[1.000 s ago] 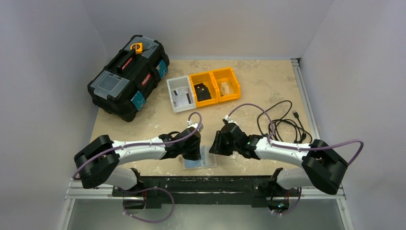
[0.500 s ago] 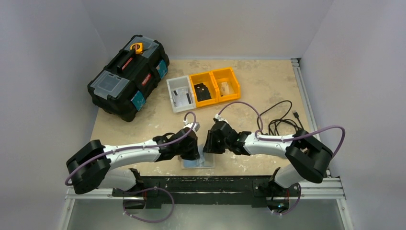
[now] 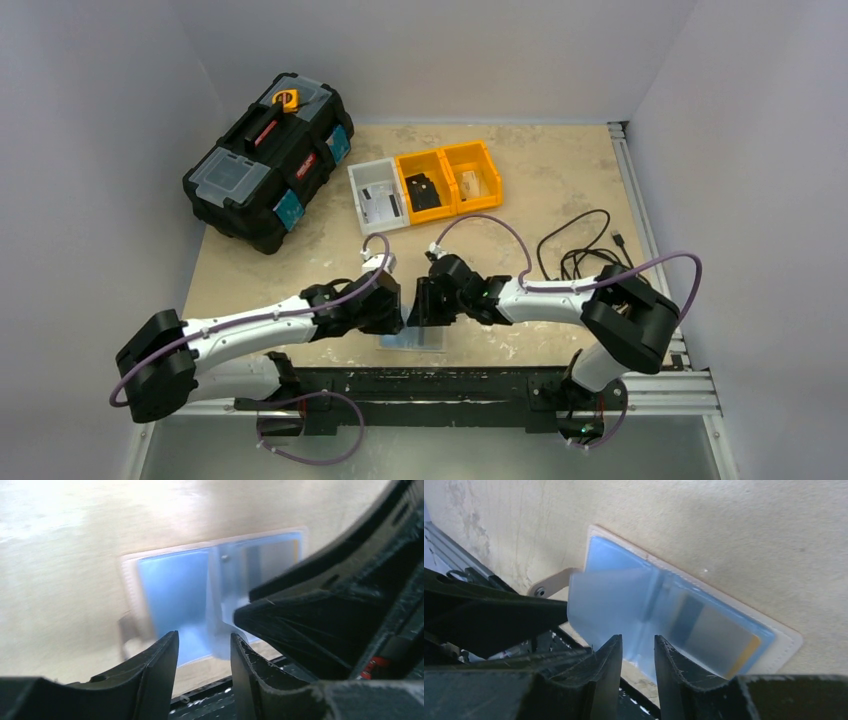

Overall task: Take the credit cards out of the card holder
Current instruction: Remove the credit card from the card holder.

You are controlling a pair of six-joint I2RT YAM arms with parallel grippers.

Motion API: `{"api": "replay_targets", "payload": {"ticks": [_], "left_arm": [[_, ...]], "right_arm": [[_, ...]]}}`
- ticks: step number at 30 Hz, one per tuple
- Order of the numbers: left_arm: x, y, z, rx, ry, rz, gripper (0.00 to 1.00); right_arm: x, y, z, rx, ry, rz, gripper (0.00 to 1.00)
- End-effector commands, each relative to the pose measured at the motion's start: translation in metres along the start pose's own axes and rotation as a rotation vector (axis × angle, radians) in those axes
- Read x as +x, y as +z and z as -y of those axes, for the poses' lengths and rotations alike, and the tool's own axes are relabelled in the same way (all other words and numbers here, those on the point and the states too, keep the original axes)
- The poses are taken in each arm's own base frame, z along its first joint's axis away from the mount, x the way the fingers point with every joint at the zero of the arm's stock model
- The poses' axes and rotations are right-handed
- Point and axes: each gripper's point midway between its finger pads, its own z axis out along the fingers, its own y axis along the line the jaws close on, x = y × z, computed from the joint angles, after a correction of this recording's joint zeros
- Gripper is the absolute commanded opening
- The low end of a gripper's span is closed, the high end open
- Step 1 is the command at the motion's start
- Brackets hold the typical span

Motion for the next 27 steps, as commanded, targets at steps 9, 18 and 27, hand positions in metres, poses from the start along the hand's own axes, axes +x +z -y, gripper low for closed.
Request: {"api": "replay_targets", "payload": {"ticks": [9, 18, 27], "left_arm": [[-0.03, -0.064, -0.041, -0.194, -0.077, 0.152, 0.43], [-0.029, -0.055, -0.004, -0.042, -0.07, 0.097, 0.42], [-0.034, -0.037, 0.036, 0.015, 0.069, 0.056, 0.42]], "right_arm": [[0.006, 0.022, -0.049, -0.125, -0.044, -0.05, 0.3], [-0.003, 0.01, -0.043, -0.094, -0.008, -0.009, 0.28], [-0.051, -0.061, 0.018, 0.042, 0.137, 0.21, 0.31]]}}
